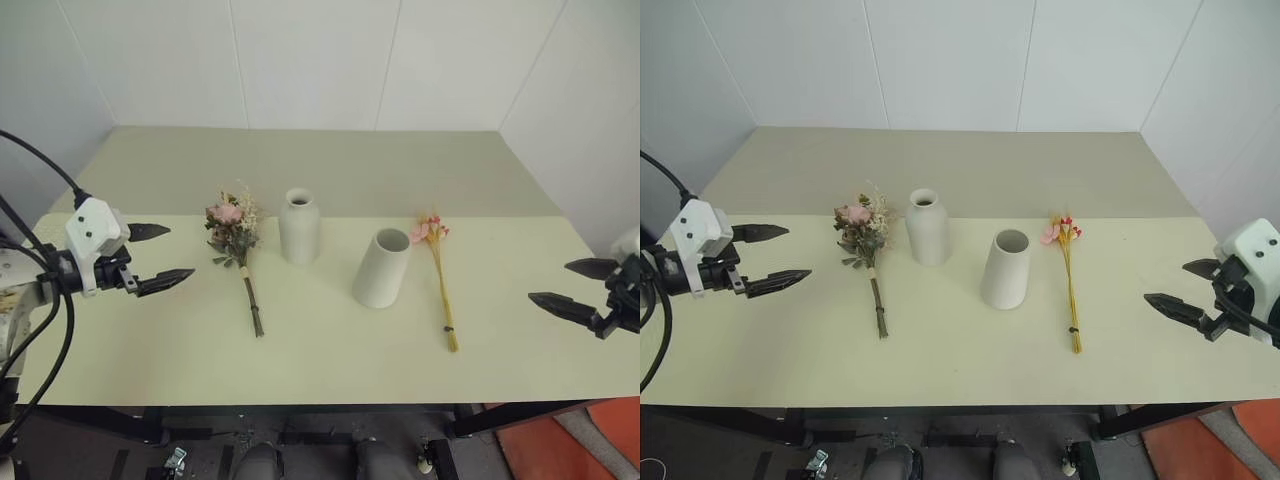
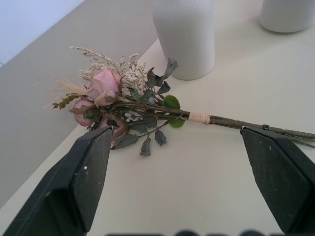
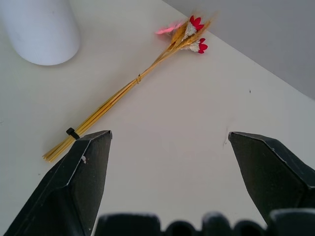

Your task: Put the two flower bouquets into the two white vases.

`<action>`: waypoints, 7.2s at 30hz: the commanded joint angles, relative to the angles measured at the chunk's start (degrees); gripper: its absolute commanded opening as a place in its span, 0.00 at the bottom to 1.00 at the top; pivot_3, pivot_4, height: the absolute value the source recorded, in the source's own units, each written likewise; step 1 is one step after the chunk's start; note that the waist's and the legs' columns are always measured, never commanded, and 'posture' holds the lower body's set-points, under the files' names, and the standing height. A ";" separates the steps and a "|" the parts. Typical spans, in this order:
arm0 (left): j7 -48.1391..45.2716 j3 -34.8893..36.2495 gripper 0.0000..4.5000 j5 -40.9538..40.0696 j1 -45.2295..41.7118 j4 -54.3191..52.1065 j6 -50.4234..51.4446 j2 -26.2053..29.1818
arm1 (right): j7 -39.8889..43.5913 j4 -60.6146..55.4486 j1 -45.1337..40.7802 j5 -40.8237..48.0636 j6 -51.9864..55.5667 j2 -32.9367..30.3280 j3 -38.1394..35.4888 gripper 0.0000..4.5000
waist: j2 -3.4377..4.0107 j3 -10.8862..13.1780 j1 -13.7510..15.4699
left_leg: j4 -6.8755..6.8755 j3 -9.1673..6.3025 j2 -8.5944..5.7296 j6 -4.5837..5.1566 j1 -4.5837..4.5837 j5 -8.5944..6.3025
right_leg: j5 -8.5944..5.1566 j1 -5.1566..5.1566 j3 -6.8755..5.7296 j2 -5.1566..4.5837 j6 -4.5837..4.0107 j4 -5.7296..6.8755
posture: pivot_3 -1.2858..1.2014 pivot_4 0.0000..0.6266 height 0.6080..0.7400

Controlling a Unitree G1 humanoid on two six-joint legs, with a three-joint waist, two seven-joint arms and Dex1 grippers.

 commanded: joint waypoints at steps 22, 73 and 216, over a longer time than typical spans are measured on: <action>28.94 -3.94 1.00 -3.91 -8.32 -20.64 43.68 -10.27 | -0.60 -3.67 -6.76 3.67 1.92 -1.08 0.76 0.99 | -0.03 0.00 0.18 | 0.16 -0.09 -0.05 0.00 -0.07 0.00 | 0.05 0.06 -0.02 -0.03 0.11 0.04 | 0.52 0.24 1.00; 83.41 5.23 0.03 18.81 -41.07 14.44 26.06 -48.53 | -8.41 -16.59 -28.24 11.17 8.64 -2.35 16.95 1.00 | -0.10 0.03 0.30 | 0.08 -0.25 -0.25 -0.01 -0.15 0.00 | 0.10 -0.03 -0.01 -0.16 0.08 -0.03 | 0.52 0.24 1.00; 0.20 -10.55 1.00 -6.43 -12.85 -13.75 4.84 -10.68 | -55.86 24.62 -47.40 -19.44 -28.30 36.33 21.34 0.01 | -0.02 0.02 -1.56 | -0.04 -0.06 -0.12 0.02 -0.26 0.00 | 0.13 -0.24 0.05 -0.07 0.10 -0.07 | 0.52 0.24 1.00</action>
